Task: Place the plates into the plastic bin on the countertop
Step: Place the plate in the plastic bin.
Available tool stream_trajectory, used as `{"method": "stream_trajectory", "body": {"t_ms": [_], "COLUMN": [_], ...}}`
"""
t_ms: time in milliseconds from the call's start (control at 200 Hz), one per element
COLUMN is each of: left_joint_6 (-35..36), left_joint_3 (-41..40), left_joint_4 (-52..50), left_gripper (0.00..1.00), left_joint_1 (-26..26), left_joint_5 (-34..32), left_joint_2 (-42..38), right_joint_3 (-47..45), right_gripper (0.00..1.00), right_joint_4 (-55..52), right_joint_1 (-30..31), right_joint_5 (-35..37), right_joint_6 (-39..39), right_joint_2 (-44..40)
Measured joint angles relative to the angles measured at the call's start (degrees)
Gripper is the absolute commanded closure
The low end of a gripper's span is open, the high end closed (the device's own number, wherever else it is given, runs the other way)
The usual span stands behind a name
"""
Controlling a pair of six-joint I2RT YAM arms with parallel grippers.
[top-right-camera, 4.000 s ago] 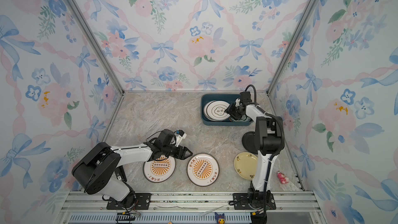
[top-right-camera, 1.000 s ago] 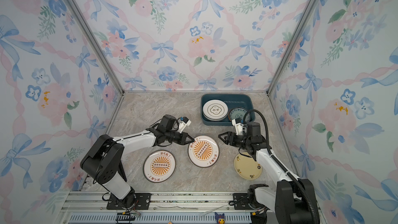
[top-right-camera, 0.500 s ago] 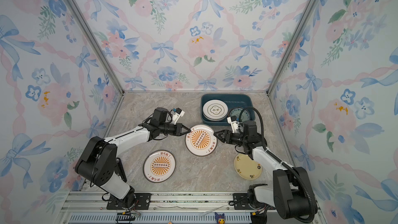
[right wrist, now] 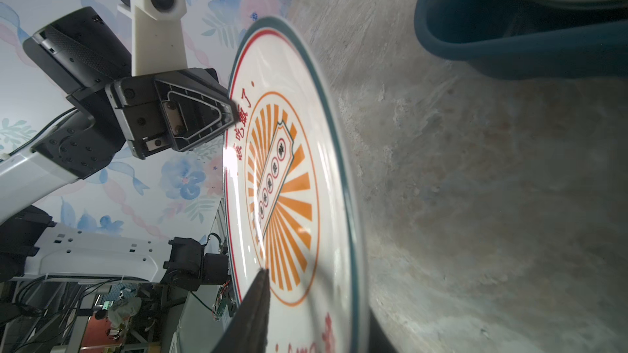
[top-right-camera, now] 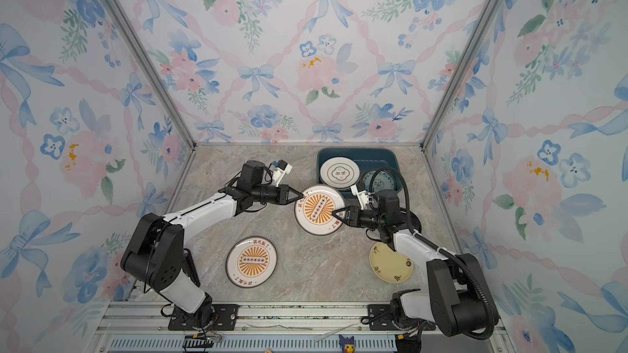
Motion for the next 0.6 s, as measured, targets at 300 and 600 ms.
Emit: {"method": "stream_trajectory", "body": {"t_ms": [300, 600], "left_joint_6": [1.5, 1.5], "left_joint_3": [0.9, 0.9], "left_joint_4": [-0.5, -0.8], "left_gripper": [1.0, 0.62], "left_joint_1": [0.4, 0.7], "left_joint_5": [-0.3, -1.4], "left_joint_2": [0.3, 0.3], "right_joint_3": [0.3, 3.1], "right_gripper": [0.97, 1.0], "right_joint_4": [3.2, 3.6], "right_joint_1": [0.4, 0.9], "right_joint_5": [-0.4, -0.7], "right_joint_6": [7.1, 10.0], "right_joint_2": [1.8, 3.4]}}
